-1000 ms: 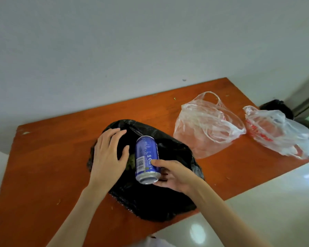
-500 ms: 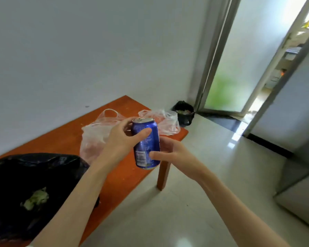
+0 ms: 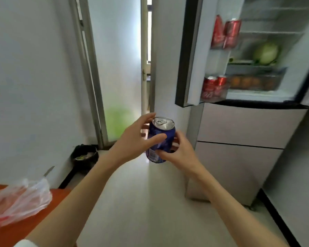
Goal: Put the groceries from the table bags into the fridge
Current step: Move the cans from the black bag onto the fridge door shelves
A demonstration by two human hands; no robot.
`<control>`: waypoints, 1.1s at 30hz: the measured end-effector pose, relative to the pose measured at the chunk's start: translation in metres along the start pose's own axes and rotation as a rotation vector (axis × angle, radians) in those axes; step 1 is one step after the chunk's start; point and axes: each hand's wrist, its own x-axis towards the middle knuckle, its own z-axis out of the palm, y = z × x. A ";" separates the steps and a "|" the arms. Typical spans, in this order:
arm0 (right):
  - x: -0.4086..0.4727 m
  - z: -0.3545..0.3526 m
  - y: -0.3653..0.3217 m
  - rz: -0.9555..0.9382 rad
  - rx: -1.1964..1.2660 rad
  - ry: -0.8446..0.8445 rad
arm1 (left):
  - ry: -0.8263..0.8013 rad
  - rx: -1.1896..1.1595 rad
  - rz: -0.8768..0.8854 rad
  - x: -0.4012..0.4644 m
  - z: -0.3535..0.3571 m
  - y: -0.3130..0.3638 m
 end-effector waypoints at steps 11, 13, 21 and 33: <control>0.166 -0.218 -0.005 -0.148 -0.078 0.373 | 0.109 0.324 0.326 0.249 0.085 0.056; 0.189 -0.247 -0.010 -0.173 -0.019 0.417 | 0.133 0.400 0.349 0.286 0.096 0.068; 0.301 -0.355 -0.042 -0.421 0.108 0.473 | 0.340 0.644 0.499 0.407 0.117 0.121; 0.443 -0.463 -0.171 -1.021 -0.019 0.505 | 0.738 0.922 0.582 0.540 0.099 0.243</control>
